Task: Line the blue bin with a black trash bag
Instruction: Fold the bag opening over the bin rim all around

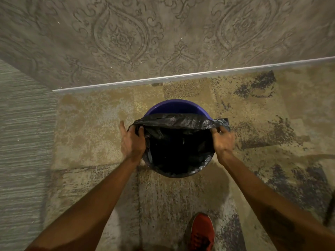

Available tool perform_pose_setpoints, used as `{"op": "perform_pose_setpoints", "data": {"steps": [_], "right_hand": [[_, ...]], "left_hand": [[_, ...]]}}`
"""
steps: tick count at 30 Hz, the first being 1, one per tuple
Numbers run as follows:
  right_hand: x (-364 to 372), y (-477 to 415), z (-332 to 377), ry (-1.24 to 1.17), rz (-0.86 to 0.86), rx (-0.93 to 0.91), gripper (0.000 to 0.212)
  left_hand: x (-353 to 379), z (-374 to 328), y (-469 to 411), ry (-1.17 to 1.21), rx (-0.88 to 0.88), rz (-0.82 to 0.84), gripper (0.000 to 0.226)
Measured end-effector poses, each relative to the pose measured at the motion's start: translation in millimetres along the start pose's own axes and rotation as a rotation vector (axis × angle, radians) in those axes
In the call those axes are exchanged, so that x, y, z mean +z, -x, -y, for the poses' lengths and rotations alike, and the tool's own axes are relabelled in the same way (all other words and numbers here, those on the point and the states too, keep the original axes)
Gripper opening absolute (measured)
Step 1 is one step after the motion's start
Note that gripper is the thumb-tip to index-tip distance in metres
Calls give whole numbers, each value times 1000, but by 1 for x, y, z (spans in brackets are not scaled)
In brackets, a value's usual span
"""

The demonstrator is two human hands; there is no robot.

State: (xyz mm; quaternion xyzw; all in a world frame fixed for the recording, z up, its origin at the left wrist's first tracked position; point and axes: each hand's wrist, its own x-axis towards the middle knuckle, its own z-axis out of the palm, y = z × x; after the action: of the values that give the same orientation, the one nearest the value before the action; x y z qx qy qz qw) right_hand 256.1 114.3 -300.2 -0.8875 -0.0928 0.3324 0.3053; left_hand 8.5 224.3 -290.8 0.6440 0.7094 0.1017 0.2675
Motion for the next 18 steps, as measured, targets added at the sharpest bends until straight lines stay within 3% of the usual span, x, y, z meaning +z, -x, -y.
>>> {"op": "perform_pose_setpoints", "data": {"steps": [3, 7, 10, 18], "right_hand": [[3, -9, 10, -148, 18, 1, 36], [8, -18, 15, -161, 1, -43, 32], [11, -18, 18, -140, -48, -140, 34], [23, -33, 26, 119, 5, -498, 36]], "left_hand": [[4, -8, -11, 55, 57, -21, 34], [9, -15, -21, 153, 61, -36, 28], [12, -15, -24, 152, 194, 2, 30], [23, -28, -44, -169, 333, 71, 39]]}}
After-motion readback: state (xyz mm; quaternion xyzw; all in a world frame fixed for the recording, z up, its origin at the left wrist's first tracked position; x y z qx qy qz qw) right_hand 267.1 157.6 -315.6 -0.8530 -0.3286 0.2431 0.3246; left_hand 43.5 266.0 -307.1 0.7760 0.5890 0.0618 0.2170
